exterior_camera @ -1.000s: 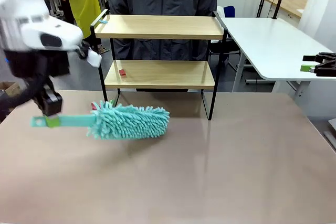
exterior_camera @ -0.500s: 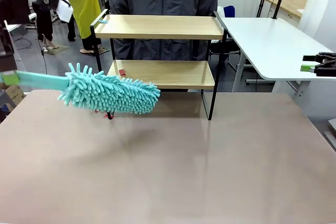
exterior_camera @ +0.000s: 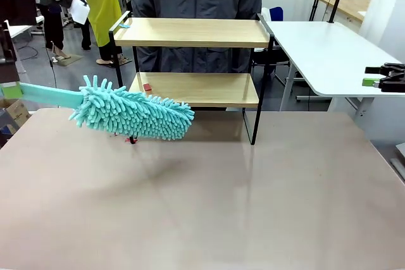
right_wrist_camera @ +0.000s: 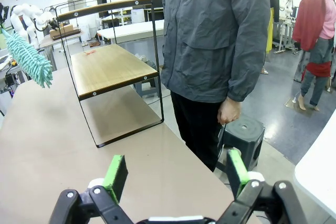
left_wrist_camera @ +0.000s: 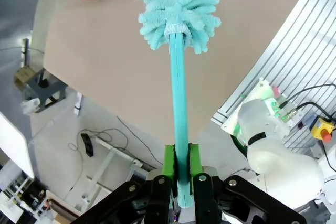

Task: Clean the shelf.
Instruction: Clean the specific section of the Shelf indicated by the human with the Duster, then hand the Duster back to the human.

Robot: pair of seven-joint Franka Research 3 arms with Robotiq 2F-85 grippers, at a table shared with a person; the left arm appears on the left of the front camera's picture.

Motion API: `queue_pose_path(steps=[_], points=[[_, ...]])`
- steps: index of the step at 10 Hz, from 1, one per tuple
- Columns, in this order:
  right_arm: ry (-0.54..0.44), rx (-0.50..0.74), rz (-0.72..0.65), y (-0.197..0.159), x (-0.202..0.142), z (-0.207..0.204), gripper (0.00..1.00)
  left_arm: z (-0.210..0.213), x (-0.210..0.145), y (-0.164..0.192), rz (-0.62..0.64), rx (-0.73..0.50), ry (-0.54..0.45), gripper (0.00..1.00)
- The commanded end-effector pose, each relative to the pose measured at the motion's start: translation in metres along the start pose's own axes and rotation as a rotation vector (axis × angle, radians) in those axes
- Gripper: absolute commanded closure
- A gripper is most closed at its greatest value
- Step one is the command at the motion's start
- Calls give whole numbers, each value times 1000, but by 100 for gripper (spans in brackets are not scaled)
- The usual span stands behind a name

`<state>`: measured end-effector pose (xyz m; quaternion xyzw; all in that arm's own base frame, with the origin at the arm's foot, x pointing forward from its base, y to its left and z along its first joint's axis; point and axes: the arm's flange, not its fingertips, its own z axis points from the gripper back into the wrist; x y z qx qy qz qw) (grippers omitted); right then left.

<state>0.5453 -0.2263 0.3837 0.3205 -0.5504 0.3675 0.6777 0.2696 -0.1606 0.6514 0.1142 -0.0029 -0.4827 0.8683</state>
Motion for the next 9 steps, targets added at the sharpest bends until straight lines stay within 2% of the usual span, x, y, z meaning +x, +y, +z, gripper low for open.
queue_pose_path(steps=[1,9], points=[[-2,3,6,1,4,-2,0,-2,-3,0,19,4,-17,87],[-2,3,6,1,4,-2,0,-2,-3,0,19,4,-17,87]])
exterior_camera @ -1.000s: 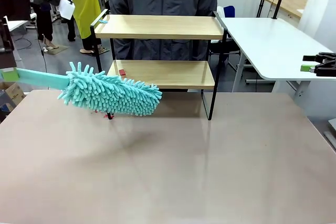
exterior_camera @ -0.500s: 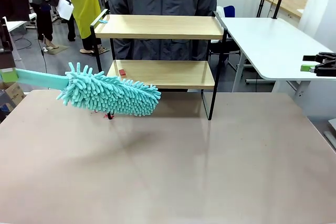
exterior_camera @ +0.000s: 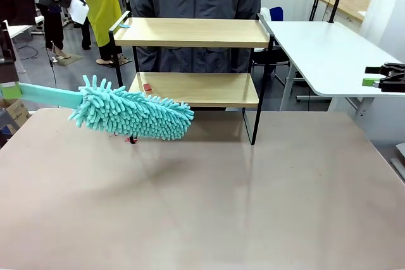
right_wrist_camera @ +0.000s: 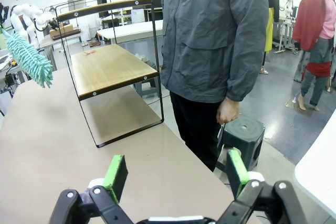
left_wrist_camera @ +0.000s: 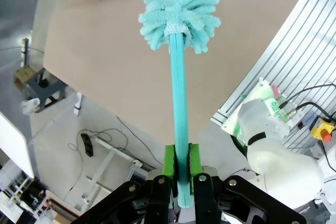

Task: Clean the shelf.
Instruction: Hand the Duster back to the human.

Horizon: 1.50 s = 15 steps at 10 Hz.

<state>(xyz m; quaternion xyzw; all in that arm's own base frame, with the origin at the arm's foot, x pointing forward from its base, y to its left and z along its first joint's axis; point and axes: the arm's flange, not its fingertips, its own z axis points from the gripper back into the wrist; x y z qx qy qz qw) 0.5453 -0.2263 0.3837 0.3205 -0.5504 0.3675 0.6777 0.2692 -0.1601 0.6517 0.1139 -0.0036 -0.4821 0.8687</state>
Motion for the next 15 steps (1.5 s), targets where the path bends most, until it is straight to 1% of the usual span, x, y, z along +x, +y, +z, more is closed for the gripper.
queue_pose_path(steps=[1,2,3,5,6,7,8,10,11,12,13,14,15], points=[[0,0,0,0,0,0,0,0,0,0,0,0,0,87],[-17,88,0,12,30,3,0,11,-18,5,-54,7,-154,87],[-26,161,24,27,58,-1,0,3,-9,2,-121,-10,-216,87],[-92,299,20,63,105,-2,0,-13,7,2,-172,-60,-329,87],[-117,364,19,87,117,-1,0,-25,17,-5,-235,-83,-369,87],[-143,404,6,110,127,-3,0,-35,33,-7,-303,-112,-432,87],[-156,445,-23,129,129,-6,0,-43,45,-12,-339,-117,-457,87],[-165,467,-25,169,124,-19,0,-62,68,-20,-390,-106,-513,87],[-166,502,-49,186,115,-28,0,-73,74,-18,-420,-122,-521,87],[-178,505,-67,196,106,-40,0,-78,77,-11,-435,-140,-542,87],[-185,467,-97,194,96,-49,0,-83,78,-11,-431,-155,-534,87],[-182,513,-57,183,108,-28,0,-82,82,-8,-465,-157,-532,87],[-182,513,-57,183,108,-28,0,-79,83,-18,-414,-125,-497,87]])
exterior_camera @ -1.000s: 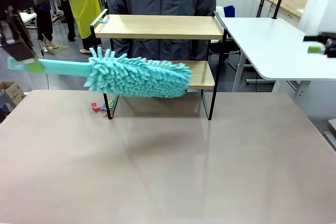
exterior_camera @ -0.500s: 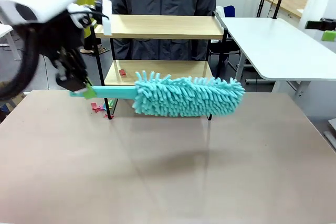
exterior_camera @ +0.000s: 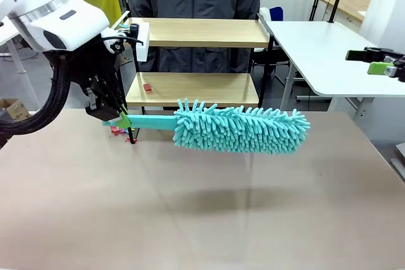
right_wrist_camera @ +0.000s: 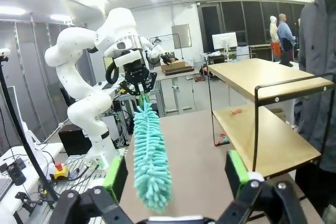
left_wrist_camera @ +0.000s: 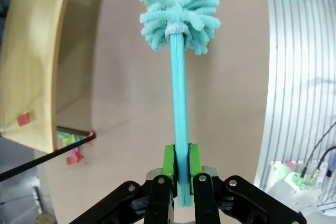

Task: Clean the shelf.
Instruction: Hand the Duster back to the human.

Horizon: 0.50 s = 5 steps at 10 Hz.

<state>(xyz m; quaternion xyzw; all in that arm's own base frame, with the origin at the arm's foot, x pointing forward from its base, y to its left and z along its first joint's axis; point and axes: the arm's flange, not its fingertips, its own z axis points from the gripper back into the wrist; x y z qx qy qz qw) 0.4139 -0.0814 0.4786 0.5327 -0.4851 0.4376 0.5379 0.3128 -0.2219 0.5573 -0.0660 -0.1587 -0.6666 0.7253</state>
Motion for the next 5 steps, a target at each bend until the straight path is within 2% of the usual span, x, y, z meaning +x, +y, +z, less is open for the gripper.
queue_pose_path(steps=[1,2,3,5], points=[[2,7,21,-2,12,8,0,5,2,-4,14,13,0,87],[0,0,0,0,0,0,0,5,2,-4,14,13,0,87],[81,10,-3,13,-14,-19,0,5,2,-4,14,13,0,87],[170,-26,2,30,-42,-45,0,5,2,-4,14,13,0,87]])
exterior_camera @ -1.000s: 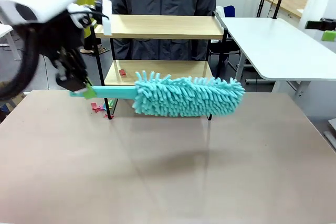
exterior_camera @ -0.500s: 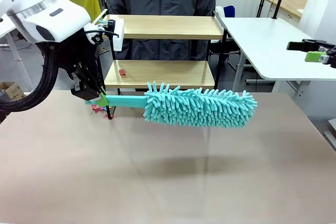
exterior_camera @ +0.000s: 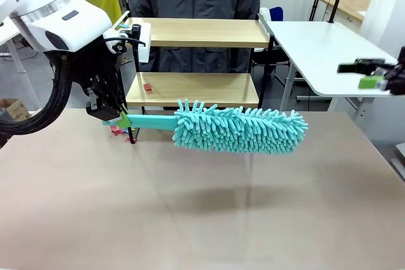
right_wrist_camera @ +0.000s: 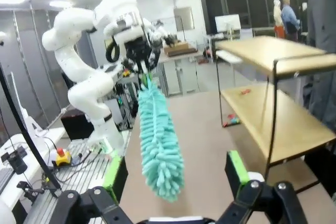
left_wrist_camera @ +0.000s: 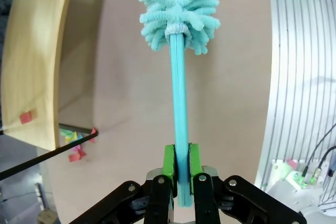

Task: Clean the shelf.
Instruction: Hand the Duster back to the human.

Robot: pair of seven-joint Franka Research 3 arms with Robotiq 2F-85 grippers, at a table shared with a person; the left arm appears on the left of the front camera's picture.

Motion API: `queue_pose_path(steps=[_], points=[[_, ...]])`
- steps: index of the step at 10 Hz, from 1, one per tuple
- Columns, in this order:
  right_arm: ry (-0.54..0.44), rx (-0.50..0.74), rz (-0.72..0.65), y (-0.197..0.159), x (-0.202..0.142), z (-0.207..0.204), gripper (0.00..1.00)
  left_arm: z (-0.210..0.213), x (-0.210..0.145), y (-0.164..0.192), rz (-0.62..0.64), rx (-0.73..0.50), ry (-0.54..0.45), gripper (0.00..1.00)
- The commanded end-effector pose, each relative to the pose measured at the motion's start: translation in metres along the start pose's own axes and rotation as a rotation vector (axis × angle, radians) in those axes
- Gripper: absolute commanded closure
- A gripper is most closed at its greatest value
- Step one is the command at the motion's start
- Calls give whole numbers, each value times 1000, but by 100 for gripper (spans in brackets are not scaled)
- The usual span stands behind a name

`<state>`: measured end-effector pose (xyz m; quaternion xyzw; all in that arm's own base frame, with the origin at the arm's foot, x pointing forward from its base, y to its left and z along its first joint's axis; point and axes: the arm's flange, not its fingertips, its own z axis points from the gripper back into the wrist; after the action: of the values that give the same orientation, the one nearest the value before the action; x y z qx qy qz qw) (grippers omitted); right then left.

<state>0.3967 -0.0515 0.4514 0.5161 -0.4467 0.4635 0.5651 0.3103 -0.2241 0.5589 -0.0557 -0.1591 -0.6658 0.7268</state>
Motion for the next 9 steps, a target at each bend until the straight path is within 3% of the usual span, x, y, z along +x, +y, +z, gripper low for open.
queue_pose_path(steps=[1,3,9], points=[[89,-70,17,16,-25,-28,0,4,0,-2,14,-3,-14,87],[101,-124,17,14,-55,-45,0,4,0,-2,14,-3,-14,87],[12,-26,15,19,-89,-74,0,4,0,-2,14,-3,-14,87]])
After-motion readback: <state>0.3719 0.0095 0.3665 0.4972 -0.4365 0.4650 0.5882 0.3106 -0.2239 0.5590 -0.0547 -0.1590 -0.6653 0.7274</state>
